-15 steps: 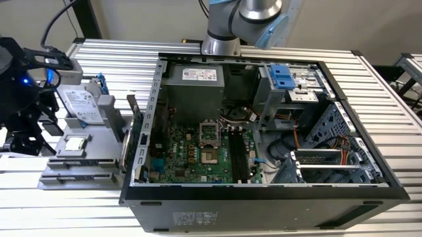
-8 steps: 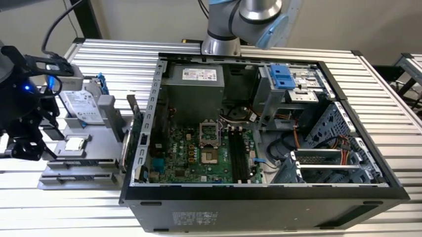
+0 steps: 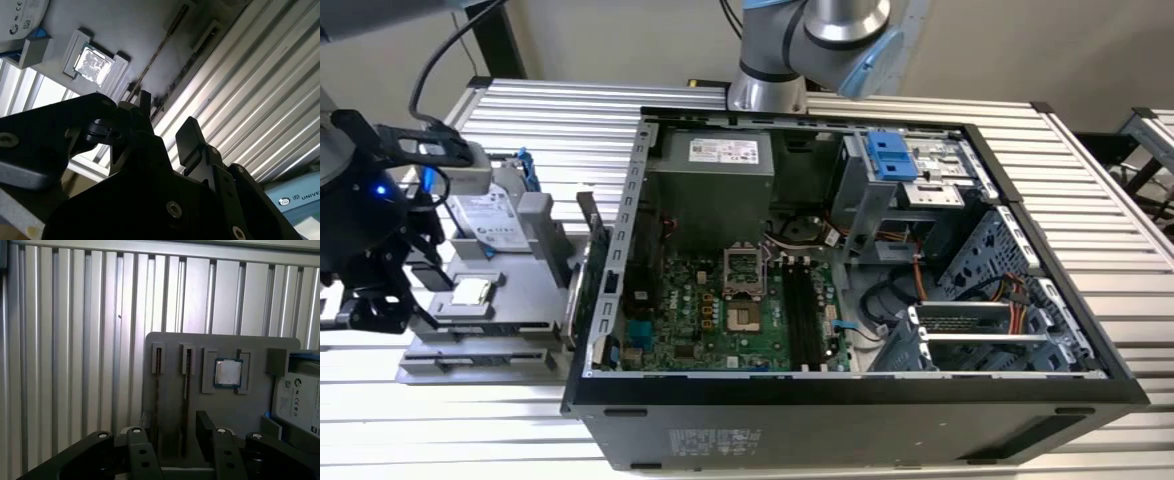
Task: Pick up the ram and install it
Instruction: 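Pick up the ram and move it above insertion slot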
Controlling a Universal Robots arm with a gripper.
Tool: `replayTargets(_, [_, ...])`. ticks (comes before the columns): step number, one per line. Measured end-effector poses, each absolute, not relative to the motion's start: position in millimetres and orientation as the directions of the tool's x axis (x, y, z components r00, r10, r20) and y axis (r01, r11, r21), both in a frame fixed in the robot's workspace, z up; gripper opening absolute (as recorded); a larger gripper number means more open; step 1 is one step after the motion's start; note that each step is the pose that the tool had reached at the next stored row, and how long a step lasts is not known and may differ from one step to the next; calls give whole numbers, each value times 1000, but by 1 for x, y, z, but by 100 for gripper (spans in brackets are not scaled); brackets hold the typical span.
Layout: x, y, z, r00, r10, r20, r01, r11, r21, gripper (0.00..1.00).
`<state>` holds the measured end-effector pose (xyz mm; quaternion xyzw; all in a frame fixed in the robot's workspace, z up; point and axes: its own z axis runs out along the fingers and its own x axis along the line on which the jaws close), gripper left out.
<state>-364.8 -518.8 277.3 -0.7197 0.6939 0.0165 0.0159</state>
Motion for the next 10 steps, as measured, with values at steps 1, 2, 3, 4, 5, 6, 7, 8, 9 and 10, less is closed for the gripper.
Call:
replayTargets(1, [-365,-519,276,36,-998,-46,-999,-36,0,100])
replayTargets(2, [-365,-519,275,36,-998,-46,-999,-36,0,100])
replayTargets(3, [-365,-519,274,36,-998,-46,-999,-36,0,100])
replayTargets(4, [-365,-519,273,36,-998,-46,-999,-36,0,100])
replayTargets(5, [-365,-519,271,36,-998,-46,-999,-36,0,100])
replayTargets(6, [-365,-519,270,36,-998,-46,-999,-36,0,100])
replayTargets(7, [-365,-519,269,36,-998,-46,-999,-36,0,100])
replayTargets(8, [-365,-519,268,36,-998,-46,-999,-36,0,100])
replayTargets(9, [-365,-519,266,36,-998,-46,-999,-36,0,100])
replayTargets(10, [-365,-519,265,36,-998,-46,-999,-36,0,100])
